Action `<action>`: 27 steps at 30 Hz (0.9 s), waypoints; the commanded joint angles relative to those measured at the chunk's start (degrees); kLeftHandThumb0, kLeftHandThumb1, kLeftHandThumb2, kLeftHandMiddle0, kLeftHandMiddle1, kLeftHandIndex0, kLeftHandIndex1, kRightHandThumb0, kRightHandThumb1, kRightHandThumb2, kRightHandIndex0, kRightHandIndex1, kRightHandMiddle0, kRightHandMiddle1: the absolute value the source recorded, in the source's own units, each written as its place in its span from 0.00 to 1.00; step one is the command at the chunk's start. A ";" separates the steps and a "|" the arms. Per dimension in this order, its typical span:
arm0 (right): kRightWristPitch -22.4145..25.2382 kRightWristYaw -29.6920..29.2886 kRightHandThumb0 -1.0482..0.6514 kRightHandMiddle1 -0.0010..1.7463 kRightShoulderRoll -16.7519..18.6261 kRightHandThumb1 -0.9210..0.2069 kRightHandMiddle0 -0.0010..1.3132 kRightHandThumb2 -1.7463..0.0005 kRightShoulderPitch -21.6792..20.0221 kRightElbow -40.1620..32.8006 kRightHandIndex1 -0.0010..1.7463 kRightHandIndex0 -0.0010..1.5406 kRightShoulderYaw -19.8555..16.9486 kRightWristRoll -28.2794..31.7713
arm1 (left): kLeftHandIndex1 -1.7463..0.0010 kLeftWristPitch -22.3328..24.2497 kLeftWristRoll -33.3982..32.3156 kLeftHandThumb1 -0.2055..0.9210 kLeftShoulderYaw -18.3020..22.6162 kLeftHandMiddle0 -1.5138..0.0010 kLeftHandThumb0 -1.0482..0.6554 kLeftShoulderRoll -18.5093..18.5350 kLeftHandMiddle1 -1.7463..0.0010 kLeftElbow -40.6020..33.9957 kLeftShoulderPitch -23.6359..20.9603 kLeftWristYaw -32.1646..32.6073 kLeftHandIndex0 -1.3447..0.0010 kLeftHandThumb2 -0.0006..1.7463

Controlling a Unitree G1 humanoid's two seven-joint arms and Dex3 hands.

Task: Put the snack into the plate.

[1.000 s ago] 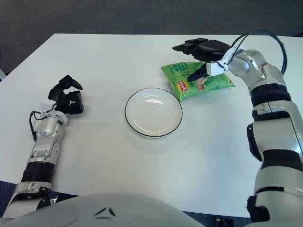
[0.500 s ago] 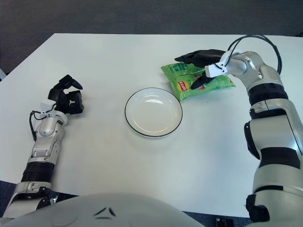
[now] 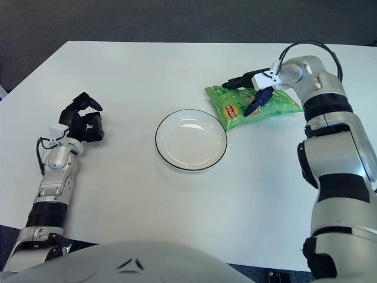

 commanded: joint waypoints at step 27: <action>-1.06 -4.53 0.05 0.00 1.32 0.00 0.00 0.80 0.39 7.09 0.00 0.00 5.81 -4.19 | 0.00 -4.73 -0.85 0.45 0.11 0.14 0.33 -4.85 0.00 6.16 8.73 -0.89 0.53 0.76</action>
